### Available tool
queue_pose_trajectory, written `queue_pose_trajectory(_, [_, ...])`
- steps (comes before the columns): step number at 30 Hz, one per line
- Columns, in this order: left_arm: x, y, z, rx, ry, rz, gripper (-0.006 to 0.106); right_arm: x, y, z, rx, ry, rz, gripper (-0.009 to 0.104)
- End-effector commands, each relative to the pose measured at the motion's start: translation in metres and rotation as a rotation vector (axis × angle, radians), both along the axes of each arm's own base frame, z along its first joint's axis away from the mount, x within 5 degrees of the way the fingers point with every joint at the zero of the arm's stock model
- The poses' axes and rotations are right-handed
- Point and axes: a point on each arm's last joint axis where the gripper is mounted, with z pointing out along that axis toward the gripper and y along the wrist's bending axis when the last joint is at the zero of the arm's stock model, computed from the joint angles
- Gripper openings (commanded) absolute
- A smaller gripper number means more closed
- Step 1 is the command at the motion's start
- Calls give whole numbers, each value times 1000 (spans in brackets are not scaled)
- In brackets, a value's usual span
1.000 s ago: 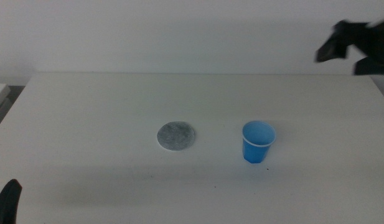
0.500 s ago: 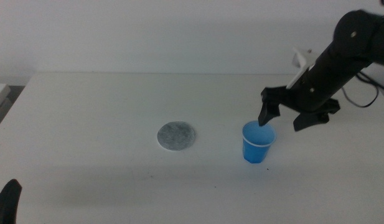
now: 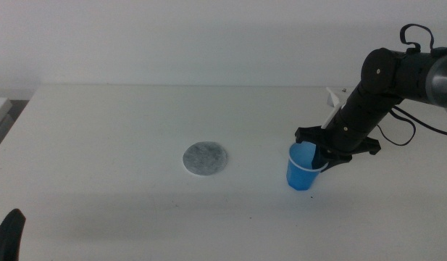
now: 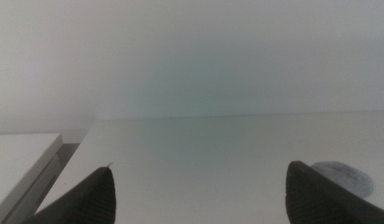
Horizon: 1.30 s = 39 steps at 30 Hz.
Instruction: Place an empty cup on a cup mat.
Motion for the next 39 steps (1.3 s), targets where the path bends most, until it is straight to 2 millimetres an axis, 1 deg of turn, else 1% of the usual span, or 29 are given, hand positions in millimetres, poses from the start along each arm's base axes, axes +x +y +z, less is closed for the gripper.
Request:
queue_pose_trajectory(1, [0,0,2,-6,-17,-2,94,2,1,16,14,-55,-4,-1])
queue_pose_trajectory(4, [0,0,2,-6,-17,-2,94,1,7,34,27,-83,16,-1])
queue_pose_trajectory(6, [0,0,2,-6,-17,-2,94,2,18,49,35,-108,49,-1])
queue_pose_trajectory(10, [0,0,2,-6,-17,-2,94,4,52,74,25,-184,98,-1])
queue_pose_trajectory(13, [0,0,2,-6,-17,-2,94,6,79,84,-4,-232,131,-2])
queue_pose_trajectory(15, [0,0,2,-6,-17,-2,94,9,98,86,7,-248,159,-2])
queue_pose_trajectory(19, [0,0,2,-6,-17,-2,94,11,134,81,31,-268,209,-2])
queue_pose_trajectory(23, [0,0,2,-6,-17,-2,94,16,157,68,69,-245,222,-2])
queue_pose_trajectory(25, [0,0,2,-6,-17,-2,94,17,165,60,87,-231,225,-2])
queue_pose_trajectory(27, [0,0,2,-6,-17,-2,94,19,169,54,89,-229,227,-2])
queue_pose_trajectory(33, [0,0,2,-6,-17,-2,94,25,172,33,69,-221,225,-2])
queue_pose_trajectory(39, [0,0,2,-6,-17,-2,94,31,174,29,79,-271,220,-2])
